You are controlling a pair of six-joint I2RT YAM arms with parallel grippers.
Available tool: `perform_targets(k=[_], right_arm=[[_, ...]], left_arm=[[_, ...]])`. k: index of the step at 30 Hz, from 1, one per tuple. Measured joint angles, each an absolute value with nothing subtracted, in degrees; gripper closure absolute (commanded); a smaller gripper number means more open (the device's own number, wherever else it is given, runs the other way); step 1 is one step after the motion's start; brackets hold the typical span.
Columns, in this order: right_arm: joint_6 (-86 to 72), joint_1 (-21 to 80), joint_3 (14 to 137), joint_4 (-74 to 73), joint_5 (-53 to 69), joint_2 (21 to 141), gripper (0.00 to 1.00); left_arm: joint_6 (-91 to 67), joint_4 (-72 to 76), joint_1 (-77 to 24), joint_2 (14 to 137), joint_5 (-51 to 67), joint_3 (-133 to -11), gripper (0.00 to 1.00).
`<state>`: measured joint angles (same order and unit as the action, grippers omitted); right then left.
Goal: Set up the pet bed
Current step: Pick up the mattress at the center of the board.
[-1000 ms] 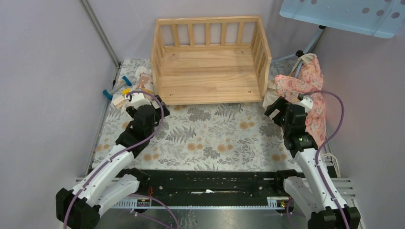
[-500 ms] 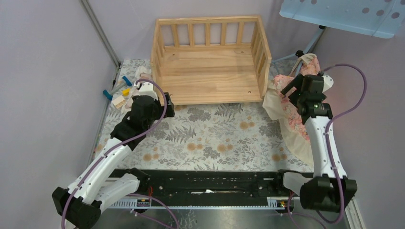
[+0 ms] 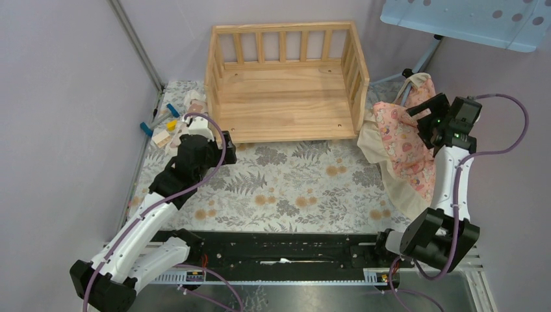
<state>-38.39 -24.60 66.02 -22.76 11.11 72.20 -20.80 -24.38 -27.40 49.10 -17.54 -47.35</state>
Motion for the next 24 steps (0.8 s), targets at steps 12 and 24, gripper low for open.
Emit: perform_targets(k=[12, 24], right_arm=[[-40.75, -25.93, 70.91, -22.02, 14.66, 86.91, 0.02], [-39.7, -25.93, 67.57, -19.73, 14.06, 90.11, 0.83]], left_arm=[[-20.82, -24.38, -25.71, 49.12, -16.53, -47.22, 0.01], [-20.97, -24.36, -24.08, 49.1, -14.85, -47.2, 0.01]])
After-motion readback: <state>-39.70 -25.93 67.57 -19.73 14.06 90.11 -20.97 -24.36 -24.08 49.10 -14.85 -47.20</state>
